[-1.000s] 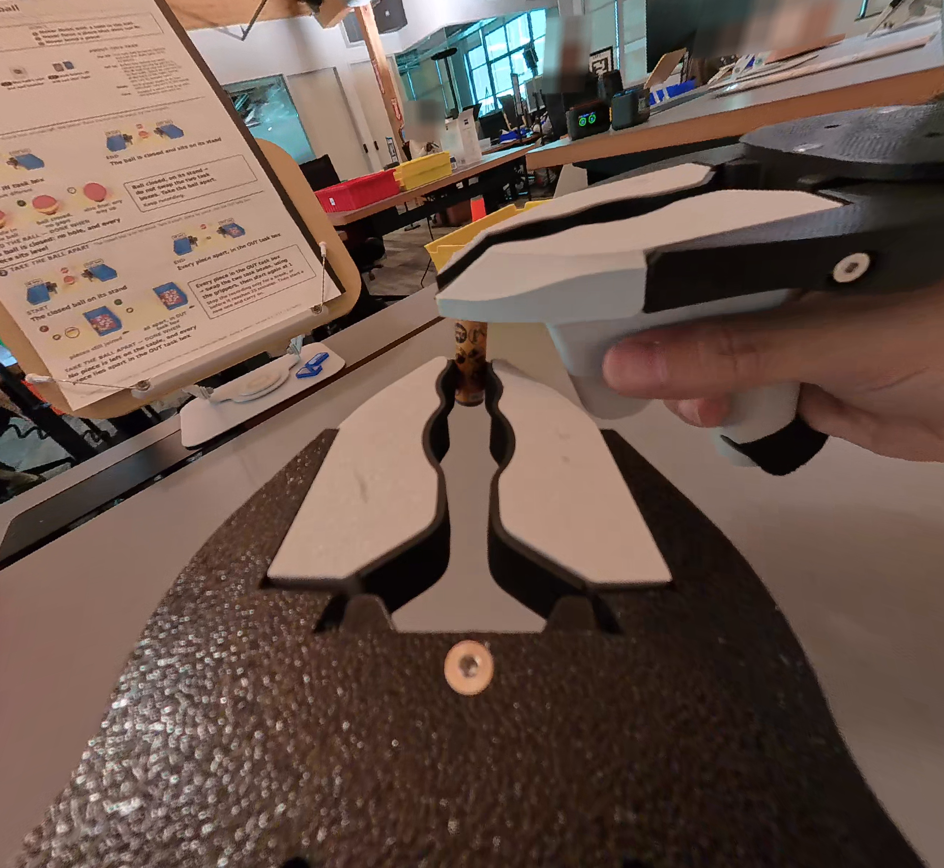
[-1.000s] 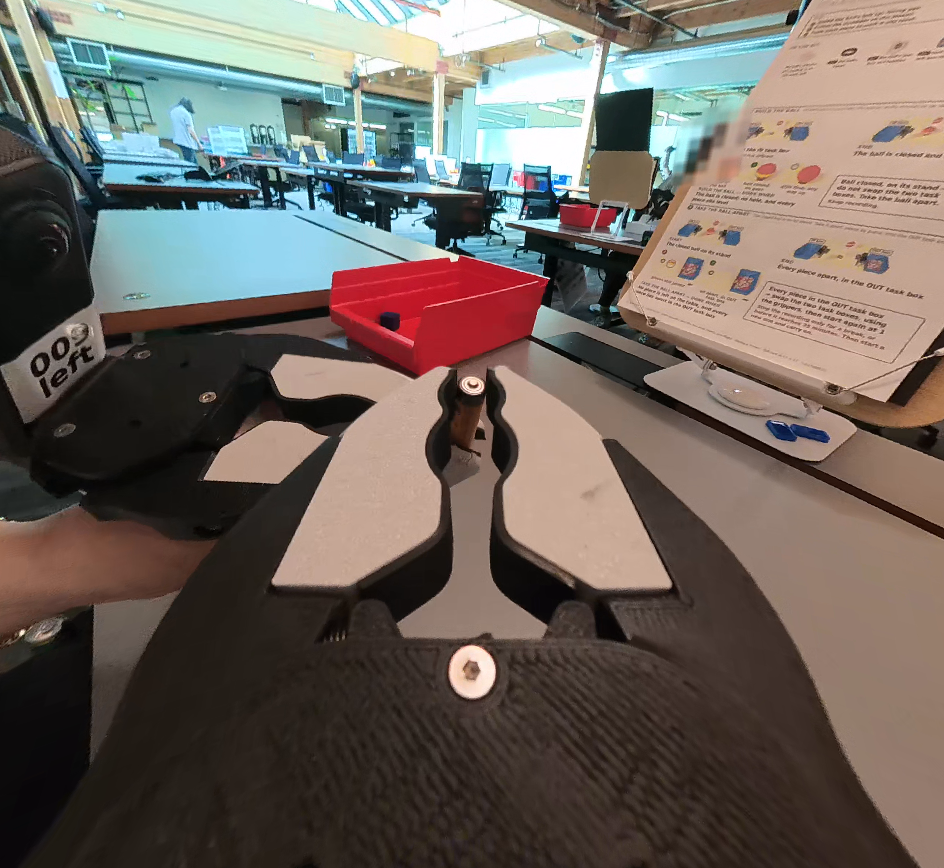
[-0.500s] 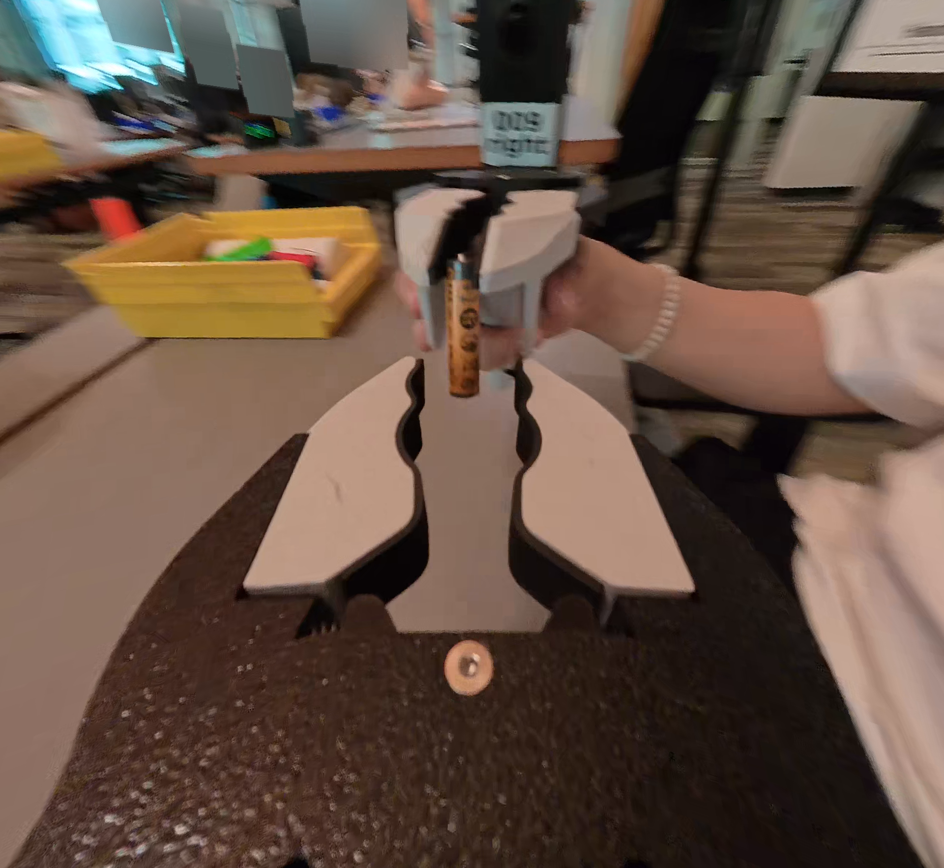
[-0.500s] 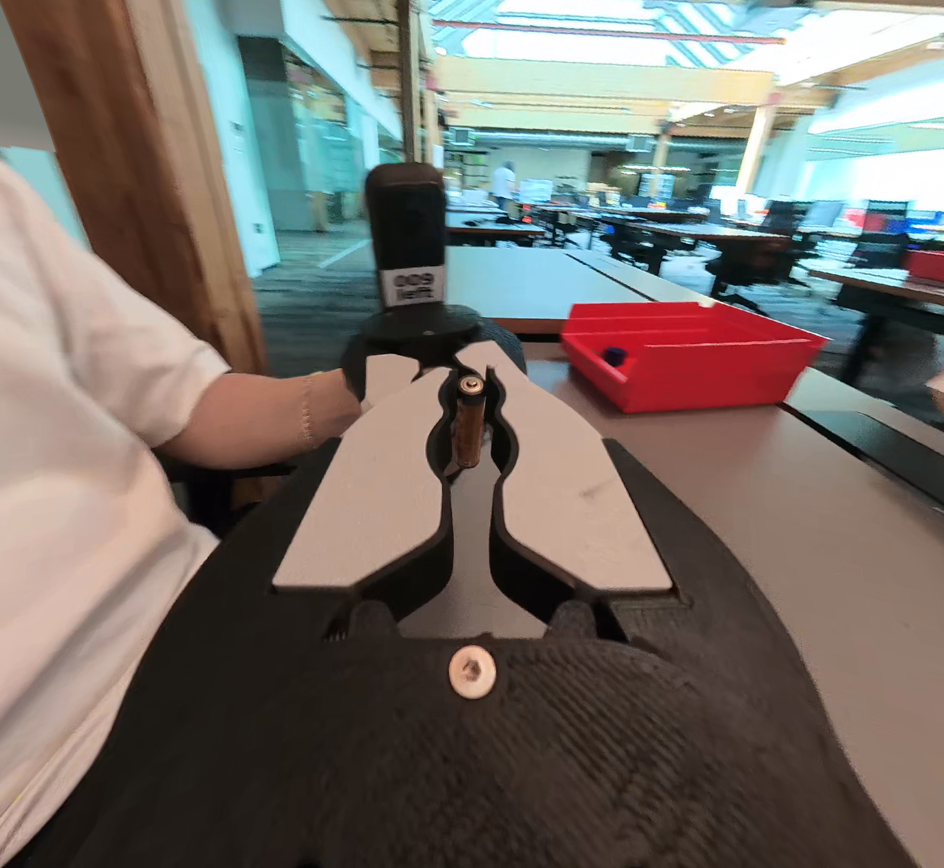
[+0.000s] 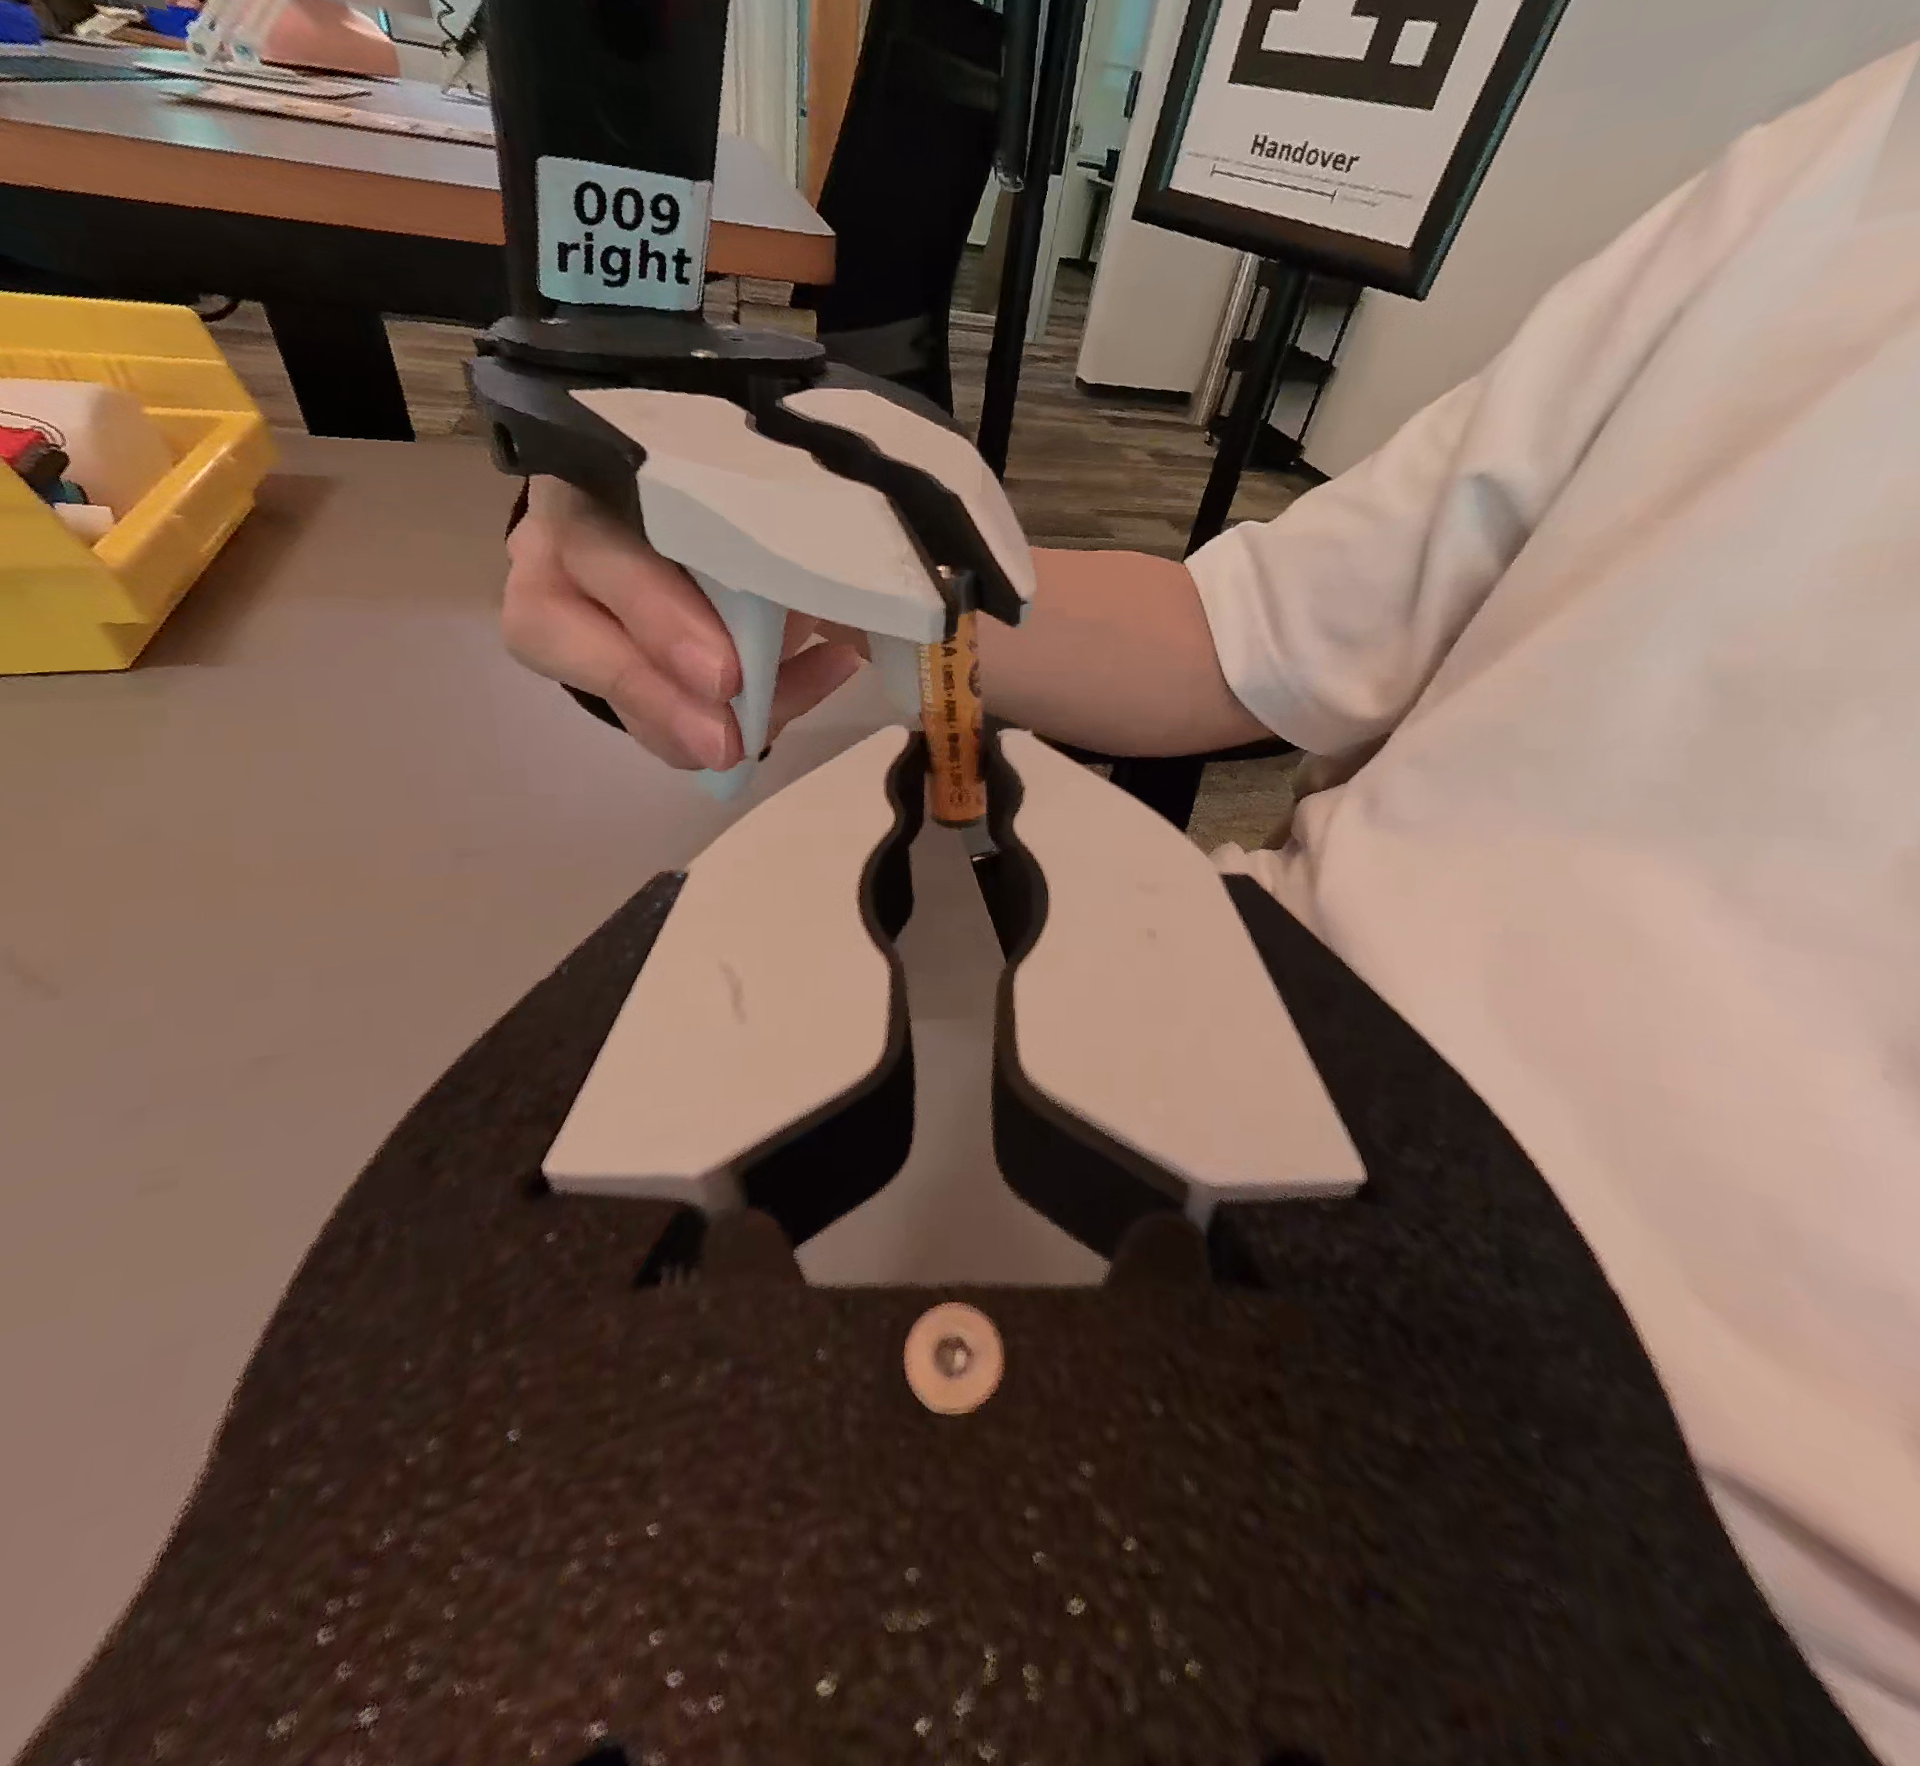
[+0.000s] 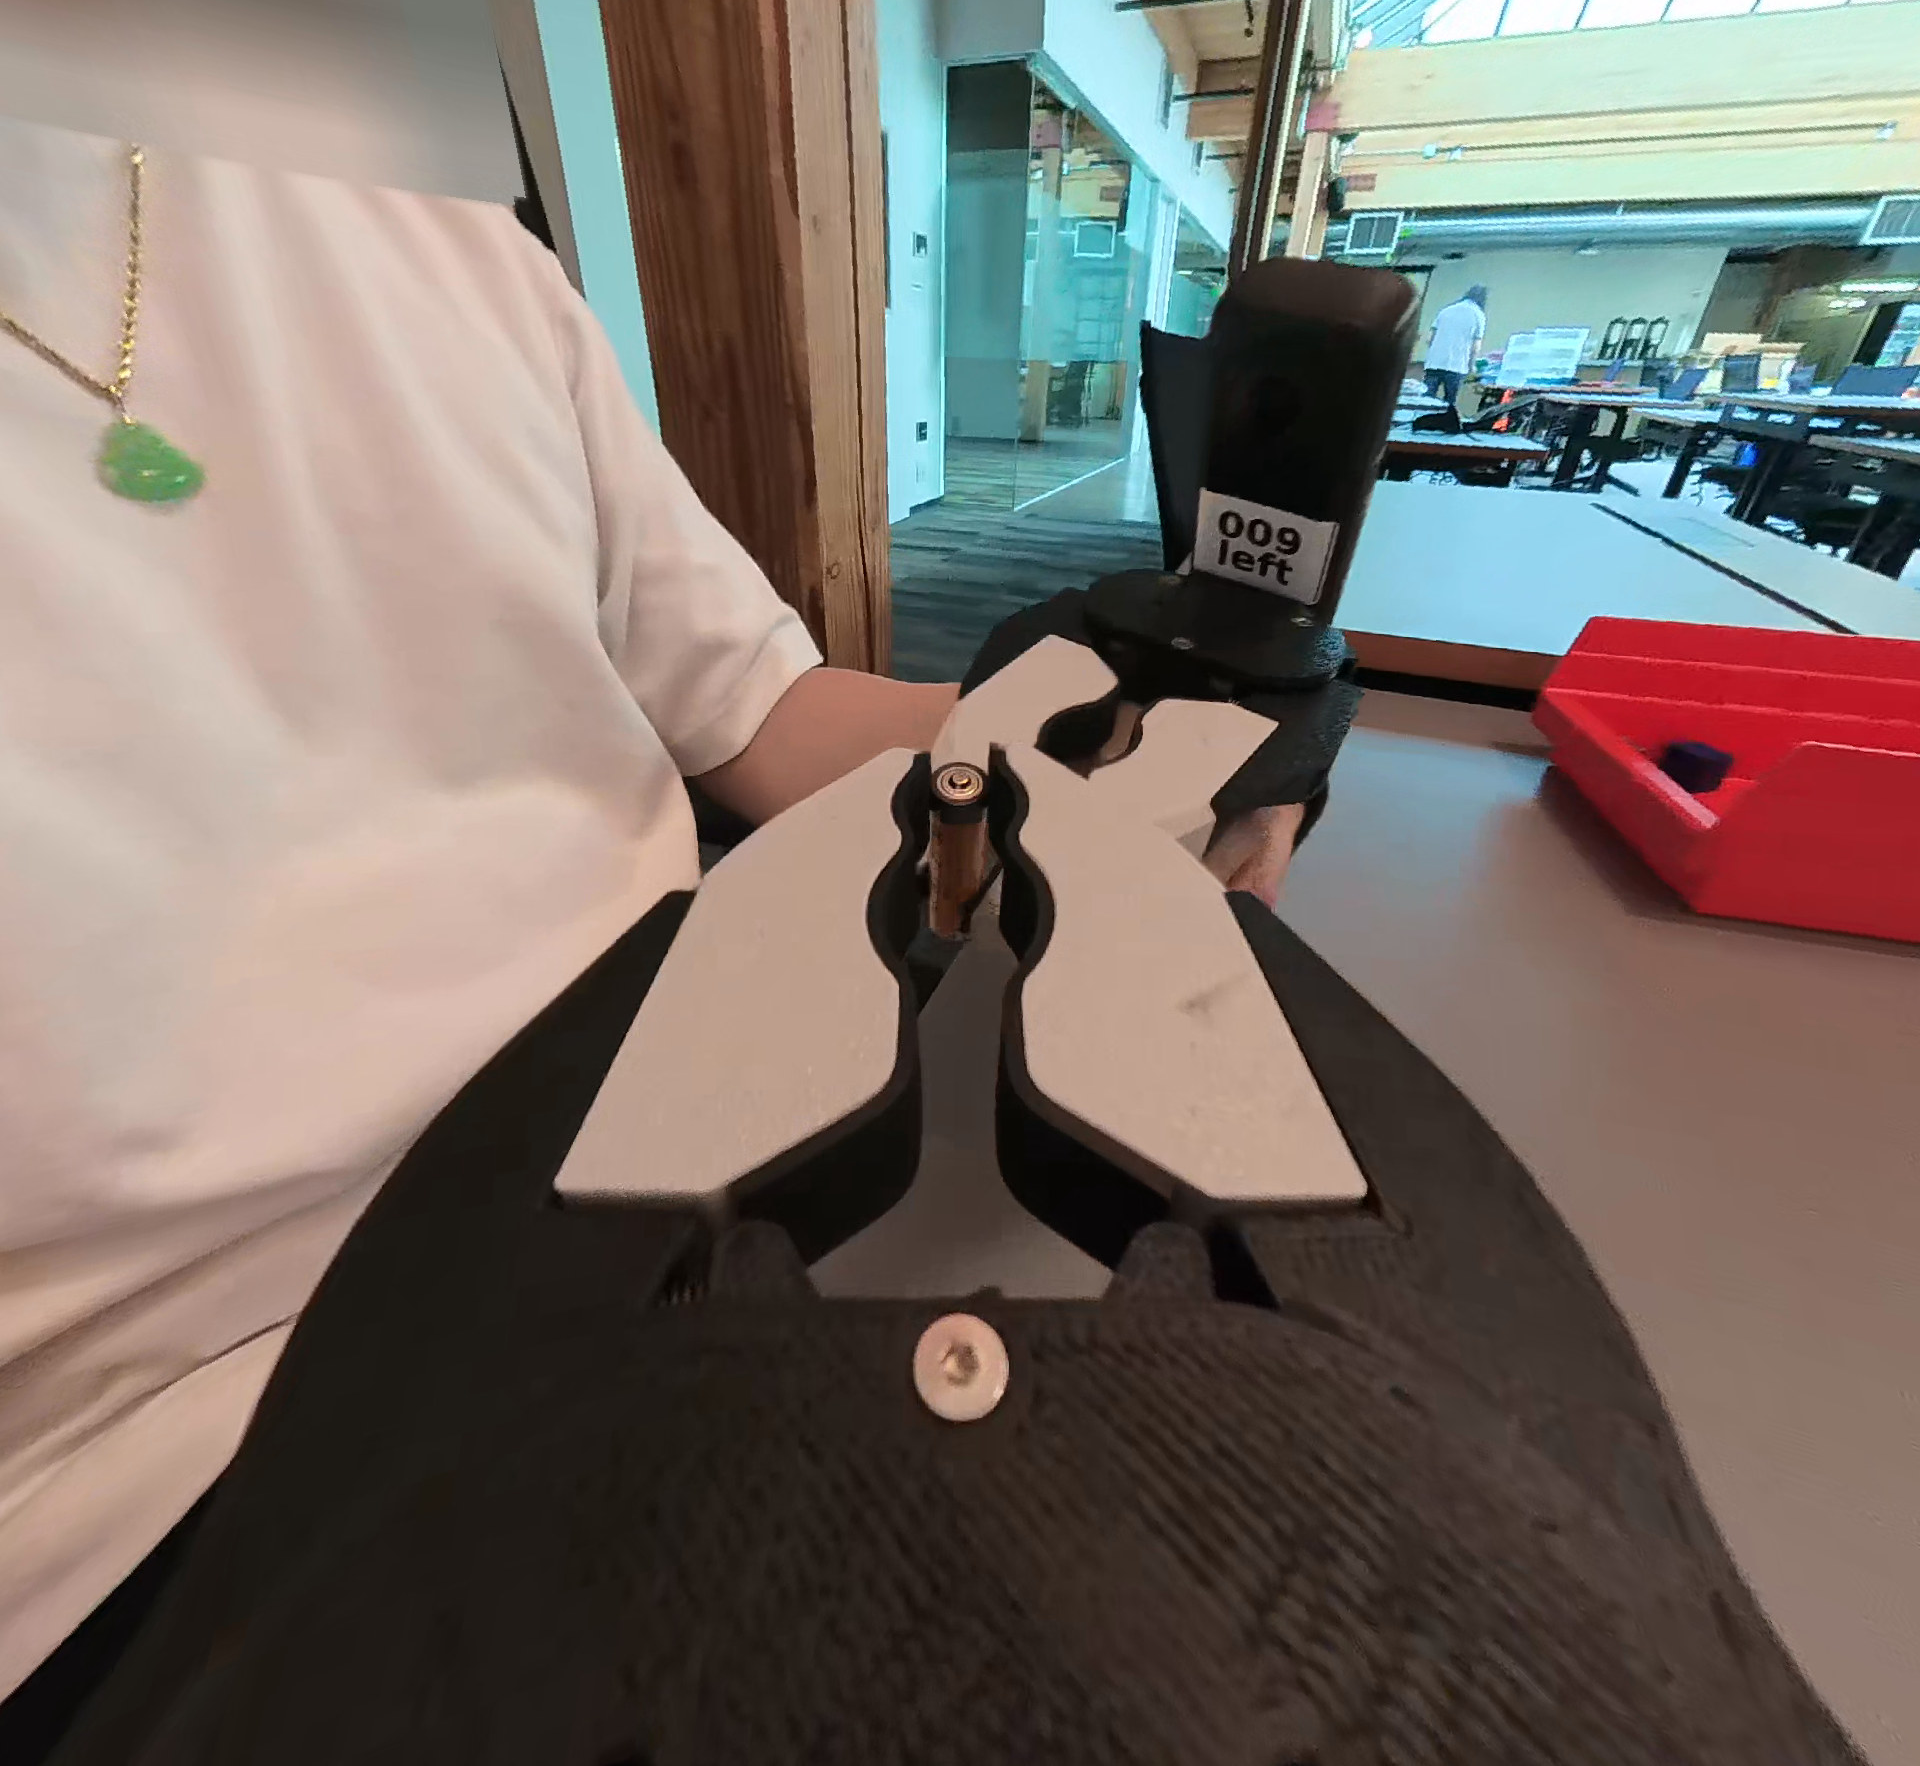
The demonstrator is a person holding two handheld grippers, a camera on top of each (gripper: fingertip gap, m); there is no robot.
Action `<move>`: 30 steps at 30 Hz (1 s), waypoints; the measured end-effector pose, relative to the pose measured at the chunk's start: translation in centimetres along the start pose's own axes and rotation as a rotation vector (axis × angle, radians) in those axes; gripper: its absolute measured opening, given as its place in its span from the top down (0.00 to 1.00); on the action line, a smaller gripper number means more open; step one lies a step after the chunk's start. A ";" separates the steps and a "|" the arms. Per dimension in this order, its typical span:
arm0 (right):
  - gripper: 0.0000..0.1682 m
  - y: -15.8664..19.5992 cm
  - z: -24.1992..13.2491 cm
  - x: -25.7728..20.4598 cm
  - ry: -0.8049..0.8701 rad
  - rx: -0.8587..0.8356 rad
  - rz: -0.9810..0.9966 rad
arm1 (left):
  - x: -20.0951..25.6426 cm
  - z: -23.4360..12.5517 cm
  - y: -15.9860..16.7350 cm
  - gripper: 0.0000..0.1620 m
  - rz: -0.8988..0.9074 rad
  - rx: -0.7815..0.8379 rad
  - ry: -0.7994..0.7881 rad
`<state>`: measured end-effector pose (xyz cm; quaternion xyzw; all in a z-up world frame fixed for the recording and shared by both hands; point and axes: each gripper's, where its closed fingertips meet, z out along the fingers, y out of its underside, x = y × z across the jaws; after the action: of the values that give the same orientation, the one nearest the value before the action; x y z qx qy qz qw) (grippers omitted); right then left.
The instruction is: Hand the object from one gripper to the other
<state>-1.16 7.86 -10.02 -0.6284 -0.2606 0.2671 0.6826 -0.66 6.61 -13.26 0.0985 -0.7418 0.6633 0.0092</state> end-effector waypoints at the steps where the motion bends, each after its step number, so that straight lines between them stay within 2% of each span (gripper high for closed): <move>1: 0.94 0.1 0.0 0.0 0.004 -0.007 -0.004 | 0.0 0.0 0.1 0.94 -0.003 -0.006 0.002; 4: 0.94 0.4 0.1 0.8 0.058 -0.032 -0.010 | -0.8 -0.1 0.3 0.94 -0.002 -0.013 -0.038; 6: 0.94 0.3 -0.3 2.3 0.173 -0.036 -0.029 | -2.2 -0.3 0.0 0.94 -0.045 0.026 -0.109; 7: 0.92 0.0 -0.7 3.3 0.250 -0.031 -0.061 | -3.1 -0.6 -0.5 0.94 -0.096 0.068 -0.146; 9: 0.79 -0.1 -1.5 4.5 0.375 -0.060 -0.186 | -4.6 -1.7 -1.5 0.94 -0.242 0.169 -0.199; 10: 0.78 0.1 -1.9 4.9 0.425 -0.105 -0.260 | -5.2 -2.2 -1.7 0.94 -0.314 0.207 -0.209; 14: 0.64 1.3 -2.5 5.9 0.543 -0.305 -0.487 | -6.1 -3.6 -1.7 0.94 -0.510 0.269 -0.196; 20: 0.56 2.2 -1.7 6.7 0.615 -0.473 -0.714 | -5.4 -2.9 -0.8 0.94 -0.644 0.237 -0.097; 22: 0.56 2.8 -1.6 6.9 0.610 -0.511 -0.736 | -5.0 -2.4 -0.4 0.94 -0.664 0.213 -0.070; 30: 0.71 3.3 -1.1 6.7 0.566 -0.460 -0.690 | -4.8 -1.8 0.0 0.94 -0.680 0.185 -0.061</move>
<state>4.30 11.89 -13.30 -0.6875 -0.3101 -0.2195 0.6188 3.85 8.99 -13.74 0.3600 -0.6034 0.6833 0.1986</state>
